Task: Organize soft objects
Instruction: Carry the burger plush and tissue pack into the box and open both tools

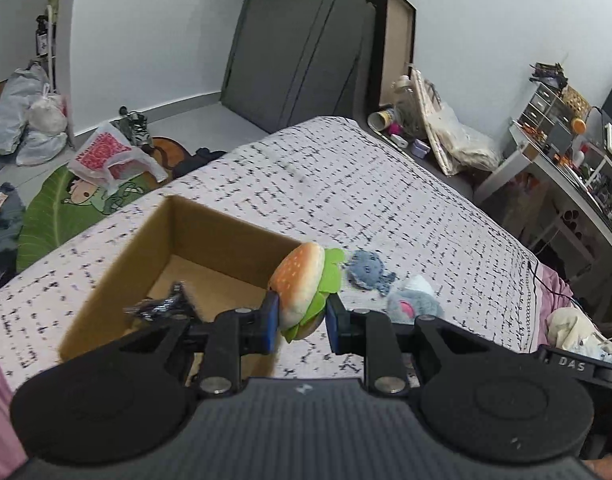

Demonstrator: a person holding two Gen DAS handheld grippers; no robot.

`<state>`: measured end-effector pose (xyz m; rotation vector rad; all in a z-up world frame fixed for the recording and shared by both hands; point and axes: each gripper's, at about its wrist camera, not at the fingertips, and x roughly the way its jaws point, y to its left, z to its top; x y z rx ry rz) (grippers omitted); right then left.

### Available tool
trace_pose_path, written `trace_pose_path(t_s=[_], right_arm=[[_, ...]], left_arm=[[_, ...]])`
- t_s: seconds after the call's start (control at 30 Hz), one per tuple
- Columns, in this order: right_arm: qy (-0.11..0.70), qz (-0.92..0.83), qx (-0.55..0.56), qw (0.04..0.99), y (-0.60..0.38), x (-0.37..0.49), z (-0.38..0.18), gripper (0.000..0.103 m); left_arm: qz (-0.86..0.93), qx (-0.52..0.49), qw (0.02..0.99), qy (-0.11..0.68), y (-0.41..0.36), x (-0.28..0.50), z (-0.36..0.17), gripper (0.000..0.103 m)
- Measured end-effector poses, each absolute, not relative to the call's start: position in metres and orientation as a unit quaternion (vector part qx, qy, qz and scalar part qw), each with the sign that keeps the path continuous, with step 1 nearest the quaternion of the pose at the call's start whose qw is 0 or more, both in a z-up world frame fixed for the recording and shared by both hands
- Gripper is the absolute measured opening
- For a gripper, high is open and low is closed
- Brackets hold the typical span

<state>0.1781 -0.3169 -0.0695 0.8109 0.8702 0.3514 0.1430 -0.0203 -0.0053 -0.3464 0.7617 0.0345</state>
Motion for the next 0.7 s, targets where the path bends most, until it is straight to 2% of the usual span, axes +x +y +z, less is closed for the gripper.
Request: trace_pose_path(t_s=[0.7], right_arm=[[0.363,0.213,0.331,0.844,-0.276,0.166,-0.041,0.034]], left_arm=[[0.075,-0.216,0.905,0.359,0.045,0.12,-0.028,0.023]])
